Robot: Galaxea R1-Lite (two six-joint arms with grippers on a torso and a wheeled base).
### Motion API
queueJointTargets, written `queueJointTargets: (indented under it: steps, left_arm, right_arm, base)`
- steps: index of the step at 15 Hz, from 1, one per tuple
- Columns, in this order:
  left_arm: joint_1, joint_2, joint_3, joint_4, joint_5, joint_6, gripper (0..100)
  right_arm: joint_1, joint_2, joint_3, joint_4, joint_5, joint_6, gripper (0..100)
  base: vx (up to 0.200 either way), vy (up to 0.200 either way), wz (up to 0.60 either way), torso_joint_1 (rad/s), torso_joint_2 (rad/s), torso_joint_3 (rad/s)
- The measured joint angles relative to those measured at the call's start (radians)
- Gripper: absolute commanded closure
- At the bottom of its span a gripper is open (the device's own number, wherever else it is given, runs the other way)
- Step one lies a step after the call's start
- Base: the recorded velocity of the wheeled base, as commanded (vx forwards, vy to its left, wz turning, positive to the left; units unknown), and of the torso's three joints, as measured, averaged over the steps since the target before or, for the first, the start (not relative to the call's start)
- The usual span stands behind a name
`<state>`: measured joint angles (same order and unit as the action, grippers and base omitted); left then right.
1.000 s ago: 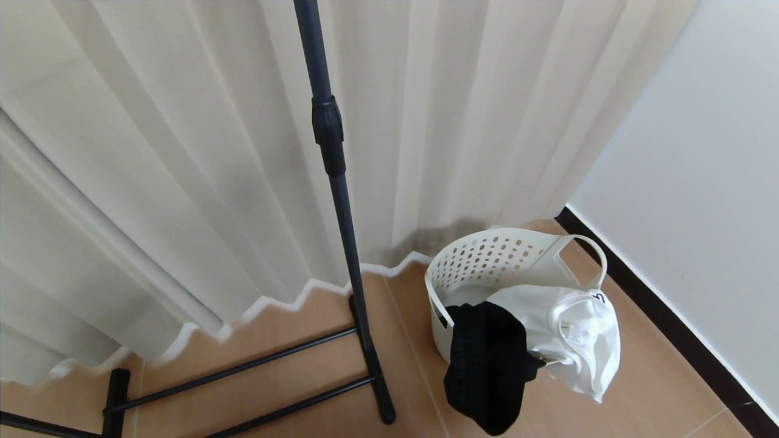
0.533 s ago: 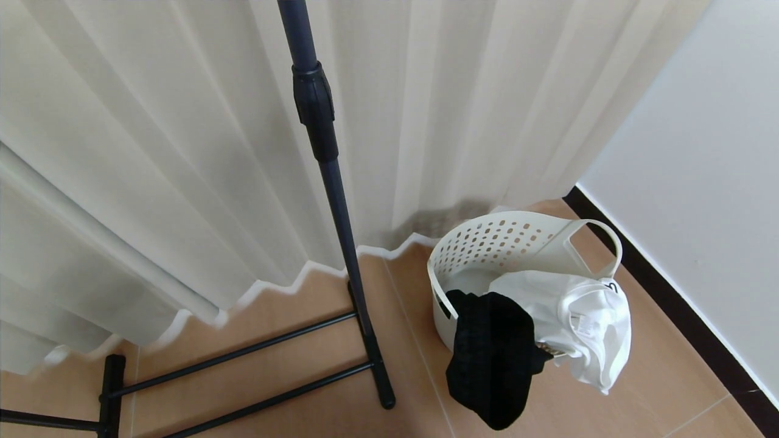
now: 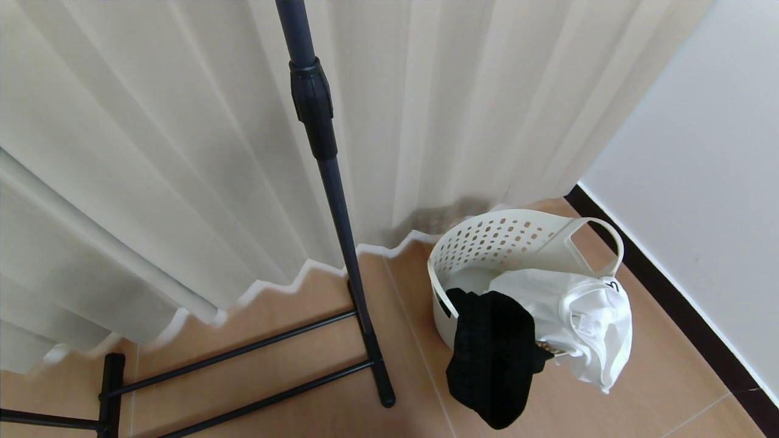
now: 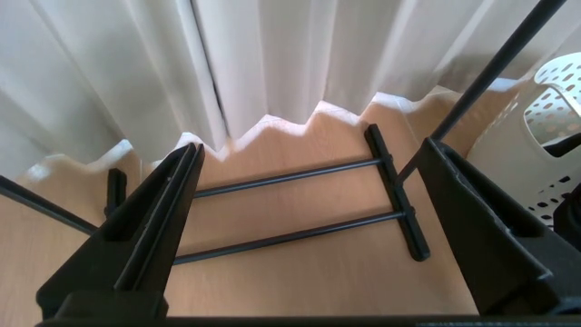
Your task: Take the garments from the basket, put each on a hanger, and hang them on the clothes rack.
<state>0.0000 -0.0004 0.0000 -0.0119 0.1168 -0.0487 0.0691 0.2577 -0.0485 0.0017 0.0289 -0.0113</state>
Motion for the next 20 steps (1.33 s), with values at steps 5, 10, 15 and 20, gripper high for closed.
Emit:
queueJointTargets:
  steps: [5, 10, 15, 20]
  left_arm:
    - [0.000, 0.000, 0.000, 0.000, 0.000, 0.000, 0]
    - [0.000, 0.000, 0.000, 0.000, 0.000, 0.000, 0]
    - [0.000, 0.000, 0.000, 0.000, 0.000, 0.000, 0]
    - [0.000, 0.000, 0.000, 0.000, 0.000, 0.000, 0]
  right_arm:
    - [0.115, 0.390, -0.137, -0.002, -0.006, -0.260, 0]
    - [0.141, 0.813, -0.365, -0.004, -0.053, -0.607, 0]
    - [0.181, 1.245, -0.555, -0.199, -0.209, -0.707, 0]
    - [0.201, 1.531, -0.731, -0.335, -0.209, -0.714, 0]
  base:
    - [0.000, 0.000, 0.00, 0.000, 0.00, 0.000]
    - [0.000, 0.000, 0.00, 0.000, 0.00, 0.000]
    - [0.000, 0.000, 0.00, 0.000, 0.00, 0.000]
    - [0.000, 0.000, 0.00, 0.000, 0.00, 0.000]
